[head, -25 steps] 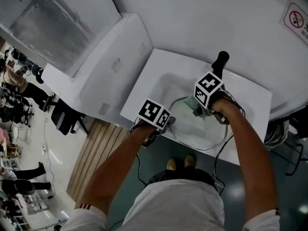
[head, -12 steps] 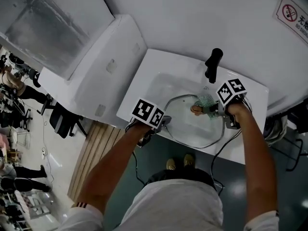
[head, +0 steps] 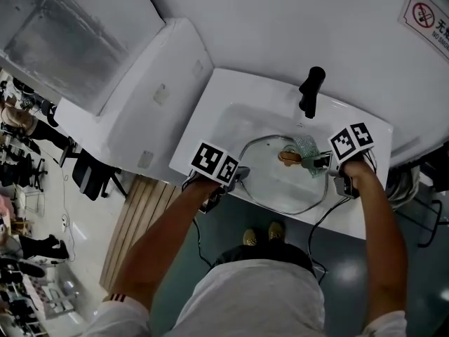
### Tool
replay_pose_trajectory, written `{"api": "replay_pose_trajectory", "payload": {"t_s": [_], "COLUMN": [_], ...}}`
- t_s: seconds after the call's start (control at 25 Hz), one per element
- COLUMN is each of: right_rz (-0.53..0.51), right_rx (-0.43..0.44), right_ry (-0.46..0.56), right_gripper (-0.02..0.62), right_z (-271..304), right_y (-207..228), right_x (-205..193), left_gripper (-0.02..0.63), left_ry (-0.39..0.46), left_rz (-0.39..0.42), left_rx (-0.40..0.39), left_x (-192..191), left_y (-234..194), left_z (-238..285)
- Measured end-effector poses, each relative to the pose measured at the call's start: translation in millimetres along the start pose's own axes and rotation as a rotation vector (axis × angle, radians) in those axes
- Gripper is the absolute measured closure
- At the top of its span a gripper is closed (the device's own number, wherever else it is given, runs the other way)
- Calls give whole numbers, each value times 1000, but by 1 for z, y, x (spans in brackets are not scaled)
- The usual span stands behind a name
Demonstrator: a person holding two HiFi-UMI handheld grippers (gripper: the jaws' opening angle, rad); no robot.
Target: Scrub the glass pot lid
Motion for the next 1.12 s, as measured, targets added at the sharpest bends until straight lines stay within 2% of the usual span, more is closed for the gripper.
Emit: {"api": "replay_pose_trajectory", "payload": {"t_s": [0.2,0.36,0.56,0.88,1.0,1.12], "right_rz": [-244,-435,-594,-696,-686,-633], "right_rx": [-111,-206,-296,-364,-367,-351], "right_ry": [-26,-90,-193,-274,-253,-222], "right_gripper": [258,258,258,258,258,258], "right_z": [0,20,50,76,70,57], "right_y": [-56,-97,-126,-134,-128,-113], "right_x": [9,15,18,15,13,10], "left_gripper": [411,411,411,411,411,411], "left_ry": [7,12,20,38,40,39], "left_rz": [-4,-7,-11,-28,-28,-29], "left_rx": [-1,-3,-5,-8,-9,-10], "left_x": [-1,-1,-1,-2,-2,-3], "left_y": [0,0,0,-1,-2,-2], "left_z": [-1,0,0,0,0,-1]}}
Point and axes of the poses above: the fingertips, and each gripper's own axes: z forward along the fingers, y to its right, x out of its top, the point moved 7 cm from there along -z, backward along the fingers, and after that the axes turned 1 degree about -z, right-handed, at the moved point
